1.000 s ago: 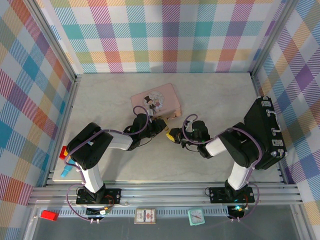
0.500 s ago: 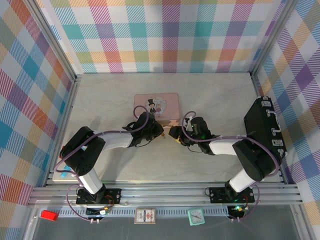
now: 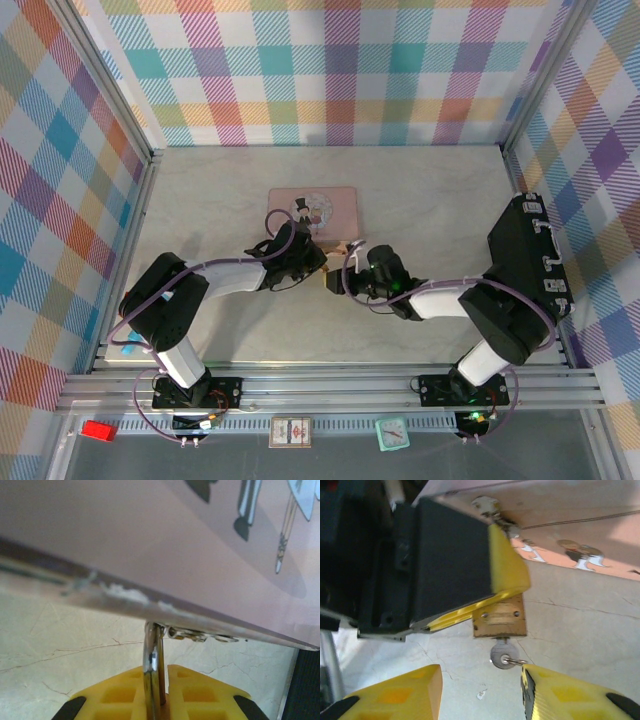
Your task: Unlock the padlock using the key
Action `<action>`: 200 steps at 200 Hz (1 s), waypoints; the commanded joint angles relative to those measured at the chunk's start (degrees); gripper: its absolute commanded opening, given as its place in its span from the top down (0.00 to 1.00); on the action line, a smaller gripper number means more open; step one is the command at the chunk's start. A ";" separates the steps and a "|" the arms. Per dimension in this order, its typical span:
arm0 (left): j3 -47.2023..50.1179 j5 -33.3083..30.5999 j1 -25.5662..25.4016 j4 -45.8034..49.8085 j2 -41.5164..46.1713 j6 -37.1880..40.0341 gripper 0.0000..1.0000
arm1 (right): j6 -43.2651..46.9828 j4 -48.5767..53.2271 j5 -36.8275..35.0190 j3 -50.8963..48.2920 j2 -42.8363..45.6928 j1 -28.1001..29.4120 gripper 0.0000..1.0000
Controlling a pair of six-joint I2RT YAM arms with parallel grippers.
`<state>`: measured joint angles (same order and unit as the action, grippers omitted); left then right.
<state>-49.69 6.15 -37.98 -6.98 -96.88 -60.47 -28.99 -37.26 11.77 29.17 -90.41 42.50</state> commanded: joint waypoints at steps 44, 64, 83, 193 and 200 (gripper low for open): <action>-1.98 0.34 0.97 5.19 2.27 -0.73 1.00 | 13.88 -2.62 -8.80 0.78 -1.34 3.03 0.57; -2.01 0.74 0.97 5.31 2.61 -0.71 1.00 | 14.99 -1.92 -10.01 1.05 -1.67 3.03 0.60; -2.00 0.94 0.97 5.55 2.79 -0.75 1.00 | 15.60 -1.18 -11.05 1.74 -1.95 3.09 0.61; -1.05 2.20 0.71 4.82 3.95 -1.41 1.00 | 14.73 2.82 -14.76 5.37 -4.38 3.55 0.84; -1.11 2.27 0.71 4.91 3.92 -1.41 1.00 | 14.31 2.97 -14.56 5.37 -4.34 3.55 0.86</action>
<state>-50.61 6.90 -37.36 -1.76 -95.39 -61.76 -14.15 -36.29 0.58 33.17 -94.11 46.52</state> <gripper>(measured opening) 0.121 0.161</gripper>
